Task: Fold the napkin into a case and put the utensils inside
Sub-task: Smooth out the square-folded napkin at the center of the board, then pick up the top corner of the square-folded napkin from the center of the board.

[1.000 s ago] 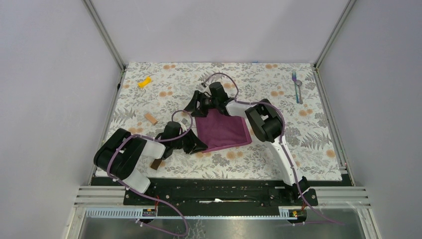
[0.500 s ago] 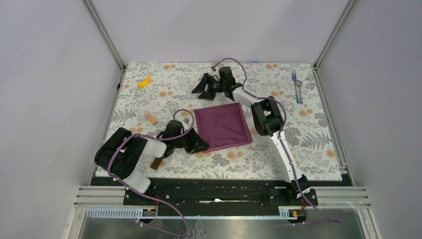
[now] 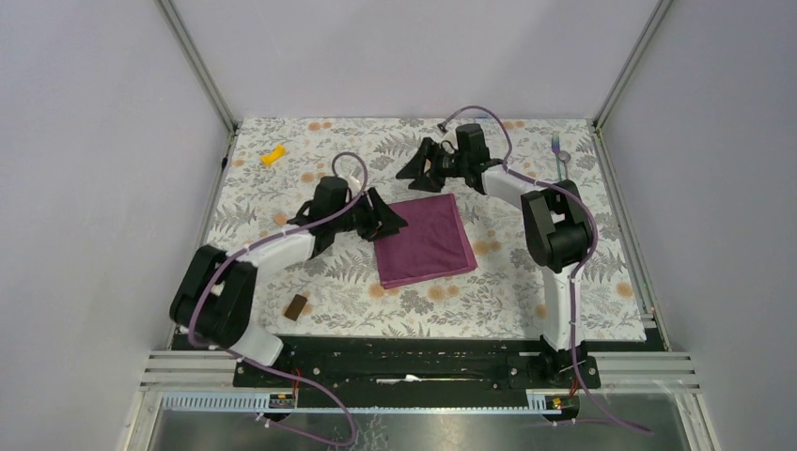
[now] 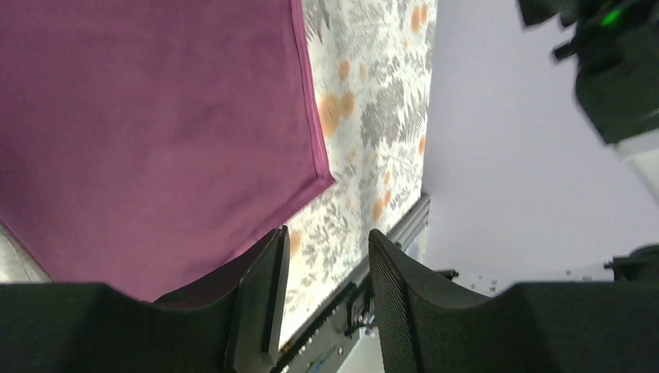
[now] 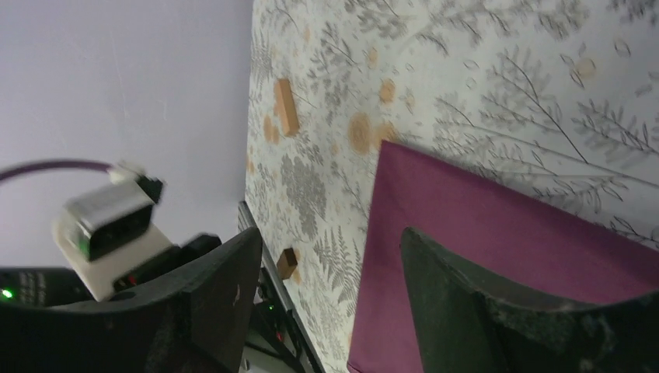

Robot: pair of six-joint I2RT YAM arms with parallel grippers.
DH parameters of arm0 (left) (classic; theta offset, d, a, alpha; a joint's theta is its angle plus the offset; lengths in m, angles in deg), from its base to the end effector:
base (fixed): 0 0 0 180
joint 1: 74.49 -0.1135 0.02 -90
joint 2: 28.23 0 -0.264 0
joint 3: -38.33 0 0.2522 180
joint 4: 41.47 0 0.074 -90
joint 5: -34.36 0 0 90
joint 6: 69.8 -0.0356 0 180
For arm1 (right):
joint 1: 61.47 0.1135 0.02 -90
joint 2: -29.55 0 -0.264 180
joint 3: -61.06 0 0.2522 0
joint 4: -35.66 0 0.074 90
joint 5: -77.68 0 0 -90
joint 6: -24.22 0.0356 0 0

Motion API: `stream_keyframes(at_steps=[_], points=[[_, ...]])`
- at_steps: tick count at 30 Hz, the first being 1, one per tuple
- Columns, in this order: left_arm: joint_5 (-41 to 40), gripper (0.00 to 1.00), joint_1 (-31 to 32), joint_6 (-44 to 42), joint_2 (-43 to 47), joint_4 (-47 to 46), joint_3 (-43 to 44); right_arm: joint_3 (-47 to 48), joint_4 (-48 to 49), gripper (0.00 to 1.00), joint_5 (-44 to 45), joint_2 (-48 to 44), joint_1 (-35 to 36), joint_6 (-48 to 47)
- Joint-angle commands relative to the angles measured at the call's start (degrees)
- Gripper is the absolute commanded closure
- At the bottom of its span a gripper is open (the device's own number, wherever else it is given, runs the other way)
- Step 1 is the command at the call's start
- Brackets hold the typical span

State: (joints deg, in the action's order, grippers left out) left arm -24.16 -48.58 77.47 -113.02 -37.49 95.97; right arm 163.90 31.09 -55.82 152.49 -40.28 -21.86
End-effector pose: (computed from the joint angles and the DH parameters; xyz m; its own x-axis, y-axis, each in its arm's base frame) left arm 0.2705 -0.1521 0.2074 -0.9031 -0.3589 -0.2357 0.0277 0.4992 -0.8661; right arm 0.4490 0.2004 0.2067 -0.8668 0.2036 -0.4553 -0.3390 0.4290 0.8373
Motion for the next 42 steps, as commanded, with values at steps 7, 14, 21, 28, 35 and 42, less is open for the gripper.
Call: stream_keyframes(at_steps=[7, 14, 21, 28, 35, 42], points=[[-3.2, 0.55, -2.1, -6.9, -13.6, 1.7, 2.9, -5.1, 3.4, 0.31, -5.5, 6.1, -6.0, -3.0], [-2.8, 0.56, -2.1, -6.6, -14.4, -1.1, -2.0, -1.4, -6.6, 0.32, -3.4, 9.2, -10.4, -13.6], [-3.9, 0.43, 0.0, -9.7, -3.0, 6.3, -1.0, 0.4, -33.1, 0.00, 15.5, -7.8, -8.9, -24.3], [-5.3, 0.33, 0.0, -14.1, 9.8, 16.2, -2.3, -19.1, -37.9, 0.11, 15.7, -26.2, -7.0, -19.1], [-7.6, 0.38, 0.0, -14.1, 11.8, 15.2, -9.2, -34.7, -33.9, 0.51, 13.0, -32.3, -7.1, -19.1], [-8.0, 0.49, 0.1, -12.2, 8.7, 7.5, -14.2, -39.8, -29.4, 0.74, 12.6, -32.5, -7.2, -19.3]])
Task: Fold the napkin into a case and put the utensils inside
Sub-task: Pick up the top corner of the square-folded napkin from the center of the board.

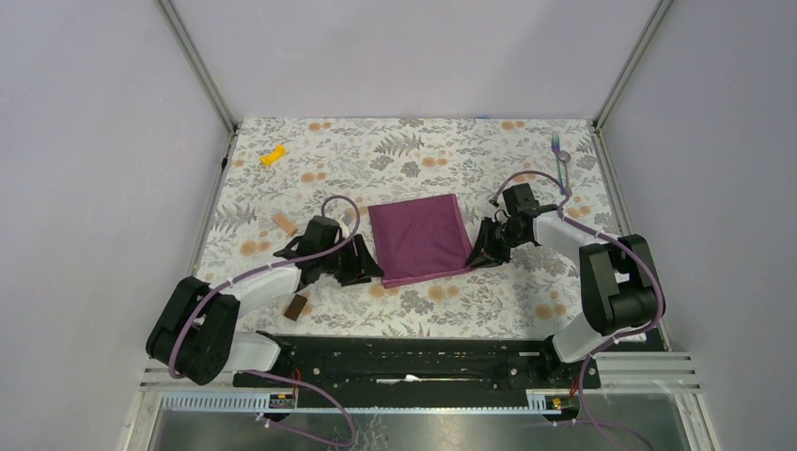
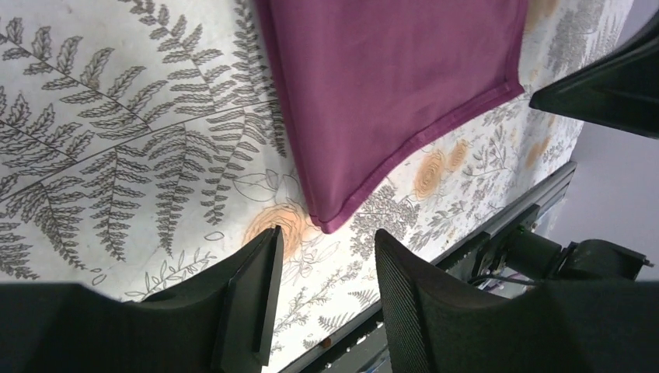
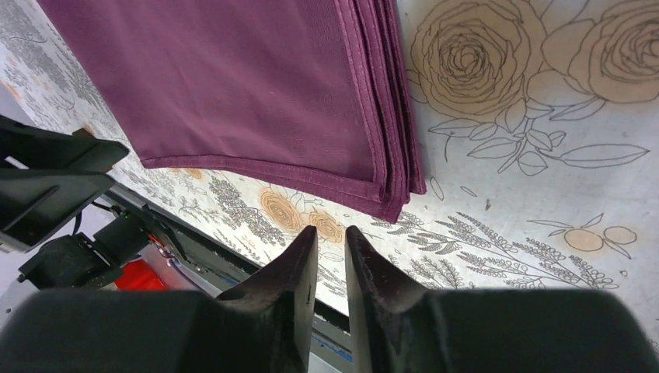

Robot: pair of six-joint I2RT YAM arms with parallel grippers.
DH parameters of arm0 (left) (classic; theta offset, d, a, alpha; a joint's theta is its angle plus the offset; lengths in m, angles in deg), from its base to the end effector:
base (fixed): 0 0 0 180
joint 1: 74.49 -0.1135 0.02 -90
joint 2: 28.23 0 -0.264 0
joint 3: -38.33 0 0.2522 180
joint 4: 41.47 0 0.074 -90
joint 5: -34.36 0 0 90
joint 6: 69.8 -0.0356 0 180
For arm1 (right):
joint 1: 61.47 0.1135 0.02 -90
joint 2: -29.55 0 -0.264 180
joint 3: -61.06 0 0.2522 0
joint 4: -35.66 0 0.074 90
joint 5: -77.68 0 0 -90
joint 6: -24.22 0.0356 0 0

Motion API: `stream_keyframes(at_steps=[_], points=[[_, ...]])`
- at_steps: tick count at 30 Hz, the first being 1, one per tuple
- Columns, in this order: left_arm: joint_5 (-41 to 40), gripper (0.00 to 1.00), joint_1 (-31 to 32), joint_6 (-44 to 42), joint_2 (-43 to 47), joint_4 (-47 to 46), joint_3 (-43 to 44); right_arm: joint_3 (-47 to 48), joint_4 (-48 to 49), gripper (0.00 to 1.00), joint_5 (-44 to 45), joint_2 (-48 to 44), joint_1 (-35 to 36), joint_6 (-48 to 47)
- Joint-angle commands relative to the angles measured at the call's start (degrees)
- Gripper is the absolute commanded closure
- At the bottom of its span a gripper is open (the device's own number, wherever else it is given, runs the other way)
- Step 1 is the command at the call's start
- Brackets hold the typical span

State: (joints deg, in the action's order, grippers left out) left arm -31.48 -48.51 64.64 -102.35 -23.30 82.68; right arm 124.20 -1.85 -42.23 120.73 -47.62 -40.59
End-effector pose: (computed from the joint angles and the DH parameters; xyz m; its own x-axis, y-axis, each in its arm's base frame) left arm 0.2076 -0.1174 0.1631 -0.9289 -0.2580 -0.2655 -0.0060 0.7276 -0.6860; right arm 0.2787 0.0870 0.1634 -0.9734 0.1400 -0.1813 0.0071 0.8096 0.5869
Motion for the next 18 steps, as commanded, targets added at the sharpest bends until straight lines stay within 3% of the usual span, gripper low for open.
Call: stream_keyframes(at_steps=[1, 9, 18], points=[[-0.3, 0.51, 0.1, 1.0, -2.7, -7.8, -1.4, -0.3, 3.7, 0.74, -0.4, -1.0, 0.2, -0.5], [-0.5, 0.62, 2.0, 2.7, -6.2, -11.6, -1.2, -1.6, 4.2, 0.68, 2.7, 1.0, -0.7, -0.6], [-1.2, 0.71, 3.6, 3.3, -8.4, -13.0, -1.6, -2.8, 5.6, 0.67, 2.3, 2.4, -1.8, 0.0]])
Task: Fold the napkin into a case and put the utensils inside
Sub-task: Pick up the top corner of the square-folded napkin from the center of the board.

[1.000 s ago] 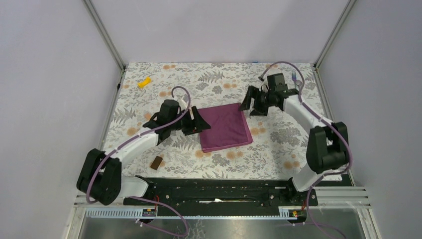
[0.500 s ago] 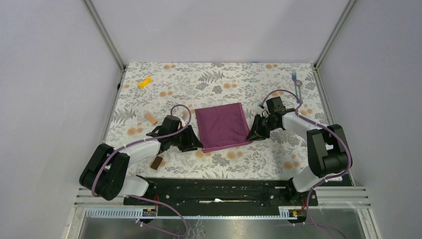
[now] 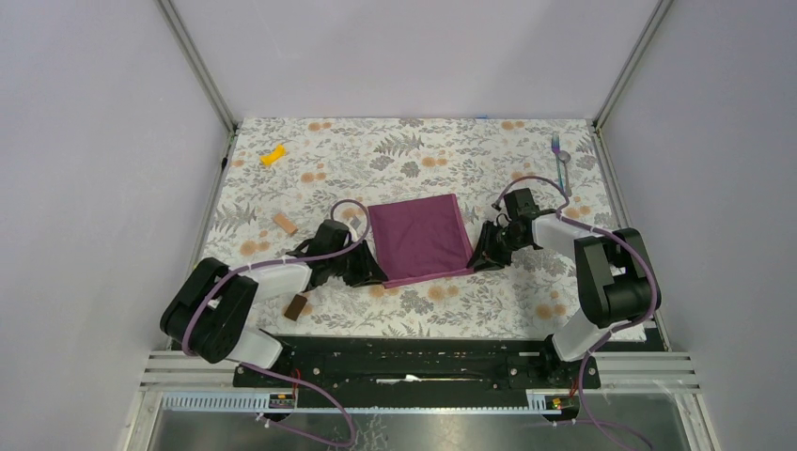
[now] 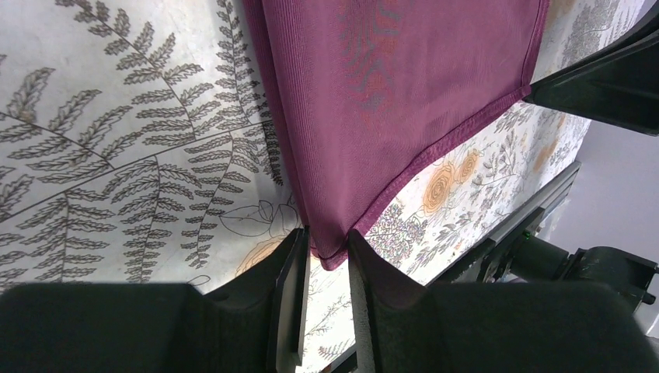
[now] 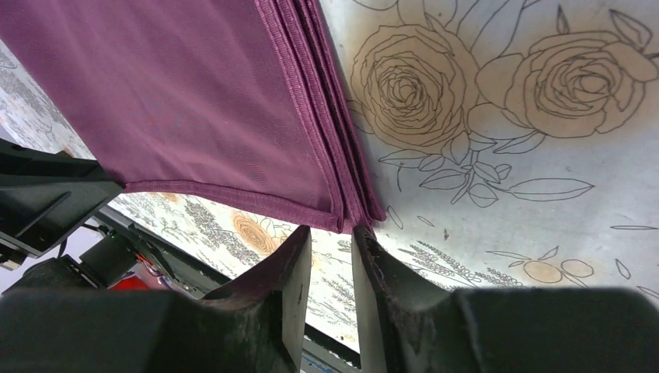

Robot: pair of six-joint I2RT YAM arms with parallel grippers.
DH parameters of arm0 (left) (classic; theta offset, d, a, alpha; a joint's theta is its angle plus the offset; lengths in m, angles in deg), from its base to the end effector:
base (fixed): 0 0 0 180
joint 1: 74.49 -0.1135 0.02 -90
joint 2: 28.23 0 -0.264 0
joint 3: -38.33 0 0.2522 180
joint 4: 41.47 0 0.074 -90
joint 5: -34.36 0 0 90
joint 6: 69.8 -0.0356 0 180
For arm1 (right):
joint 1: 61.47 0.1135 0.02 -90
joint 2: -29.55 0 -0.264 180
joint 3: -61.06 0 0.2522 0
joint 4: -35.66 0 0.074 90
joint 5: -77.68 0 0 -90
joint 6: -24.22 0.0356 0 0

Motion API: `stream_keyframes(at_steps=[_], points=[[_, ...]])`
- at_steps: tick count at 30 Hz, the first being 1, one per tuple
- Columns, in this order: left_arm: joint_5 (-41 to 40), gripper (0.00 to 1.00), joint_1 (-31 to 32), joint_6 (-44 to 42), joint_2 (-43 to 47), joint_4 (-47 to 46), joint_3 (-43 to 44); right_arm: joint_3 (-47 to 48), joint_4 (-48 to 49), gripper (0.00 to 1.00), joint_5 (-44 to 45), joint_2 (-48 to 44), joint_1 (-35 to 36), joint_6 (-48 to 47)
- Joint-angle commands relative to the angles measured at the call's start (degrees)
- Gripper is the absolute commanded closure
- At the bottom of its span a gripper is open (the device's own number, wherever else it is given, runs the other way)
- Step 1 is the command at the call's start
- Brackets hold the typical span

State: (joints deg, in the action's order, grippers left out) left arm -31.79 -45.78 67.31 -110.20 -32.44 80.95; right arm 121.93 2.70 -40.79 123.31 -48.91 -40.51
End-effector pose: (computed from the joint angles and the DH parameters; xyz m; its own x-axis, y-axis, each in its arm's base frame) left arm 0.2114 -0.1322 0.1353 -0.9407 -0.2488 -0.2306 -0.0210 0.7213 -0.6923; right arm 0.2815 0.0801 0.1439 -0.9683 0.1687 -0.1843 0.0352 0.8223 0.5680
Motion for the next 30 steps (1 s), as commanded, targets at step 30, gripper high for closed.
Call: stream_keyframes(at_steps=[30], points=[[-2.3, 0.65, 2.0, 0.3, 2.5, -1.7, -0.8, 0.6, 3.4, 1.00, -2.7, -0.7, -0.5, 1.0]])
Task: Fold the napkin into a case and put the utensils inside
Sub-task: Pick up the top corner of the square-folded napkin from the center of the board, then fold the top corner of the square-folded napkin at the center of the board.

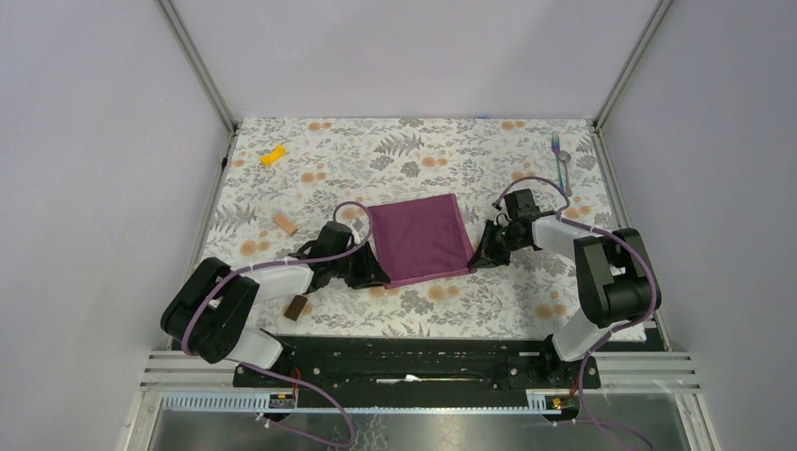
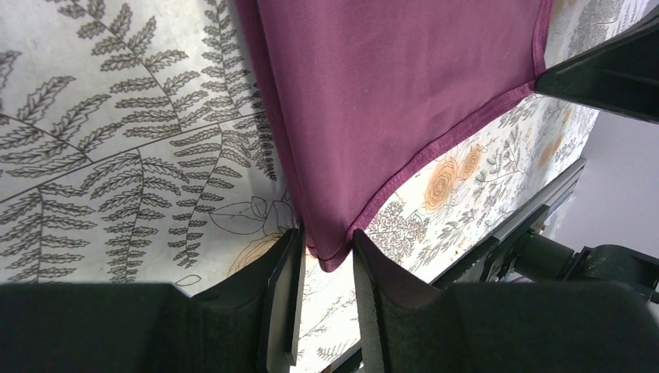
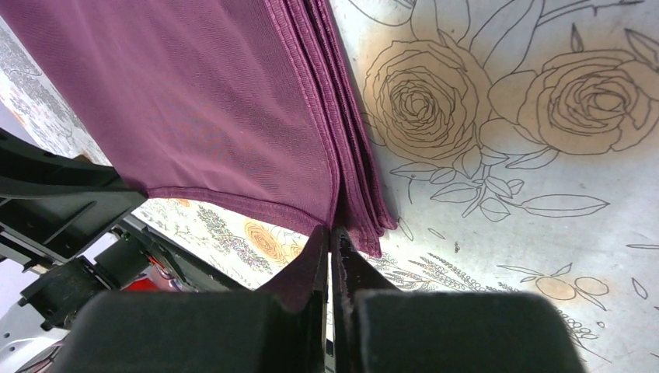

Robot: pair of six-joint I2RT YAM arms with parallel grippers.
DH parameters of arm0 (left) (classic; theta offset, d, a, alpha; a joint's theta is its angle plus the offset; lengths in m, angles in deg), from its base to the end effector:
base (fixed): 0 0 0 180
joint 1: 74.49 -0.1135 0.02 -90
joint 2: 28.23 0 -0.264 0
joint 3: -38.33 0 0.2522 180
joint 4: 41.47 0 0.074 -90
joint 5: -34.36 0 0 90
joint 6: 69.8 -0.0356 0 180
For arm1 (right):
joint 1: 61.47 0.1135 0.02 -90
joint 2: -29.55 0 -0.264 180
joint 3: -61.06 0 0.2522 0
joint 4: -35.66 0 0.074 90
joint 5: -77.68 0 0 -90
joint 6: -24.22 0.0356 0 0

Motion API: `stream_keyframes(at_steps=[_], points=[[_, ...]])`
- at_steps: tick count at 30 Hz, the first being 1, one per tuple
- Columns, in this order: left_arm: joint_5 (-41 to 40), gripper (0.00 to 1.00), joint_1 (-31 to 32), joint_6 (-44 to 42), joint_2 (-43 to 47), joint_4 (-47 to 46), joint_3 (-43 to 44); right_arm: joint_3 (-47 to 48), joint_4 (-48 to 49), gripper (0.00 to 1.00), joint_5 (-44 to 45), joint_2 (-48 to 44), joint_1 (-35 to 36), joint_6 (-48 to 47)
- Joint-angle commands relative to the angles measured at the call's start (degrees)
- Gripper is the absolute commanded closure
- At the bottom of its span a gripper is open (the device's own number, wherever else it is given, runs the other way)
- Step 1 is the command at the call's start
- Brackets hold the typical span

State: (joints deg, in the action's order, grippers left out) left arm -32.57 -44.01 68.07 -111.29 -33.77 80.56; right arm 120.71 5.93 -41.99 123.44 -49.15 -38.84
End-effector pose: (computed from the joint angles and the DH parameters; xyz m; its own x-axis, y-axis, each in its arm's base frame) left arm 0.2081 -0.1386 0.1307 -0.9451 -0.2354 -0.2265 -0.0158 0.7255 -0.6881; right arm 0.2820 0.0796 0.1407 -0.9628 0.1927 -0.1897 0.0433 0.8023 0.5953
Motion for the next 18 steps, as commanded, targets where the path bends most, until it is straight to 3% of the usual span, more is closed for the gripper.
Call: stream_keyframes(at_steps=[1, 7, 11, 18], points=[[-1.7, 0.63, 0.3, -0.3, 4.1, -0.1, -0.4, 2.2, 0.2, 1.00, -1.8, -0.9, -0.2, -1.1], [-1.6, 0.64, 0.3, 0.2, 3.1, -0.6, -0.5, 6.5, -1.2, 1.00, -2.5, 0.3, 2.1, -3.4], [-2.5, 0.46, 0.2, 1.3, 5.6, -0.8, -1.7, 8.9, -1.7, 1.00, -2.8, 1.2, 2.7, -3.5], [-4.6, 0.44, -1.5, 1.7, 10.9, 0.8, -3.3, 10.1, -2.0, 1.00, -3.8, 2.6, 3.8, -4.4]])
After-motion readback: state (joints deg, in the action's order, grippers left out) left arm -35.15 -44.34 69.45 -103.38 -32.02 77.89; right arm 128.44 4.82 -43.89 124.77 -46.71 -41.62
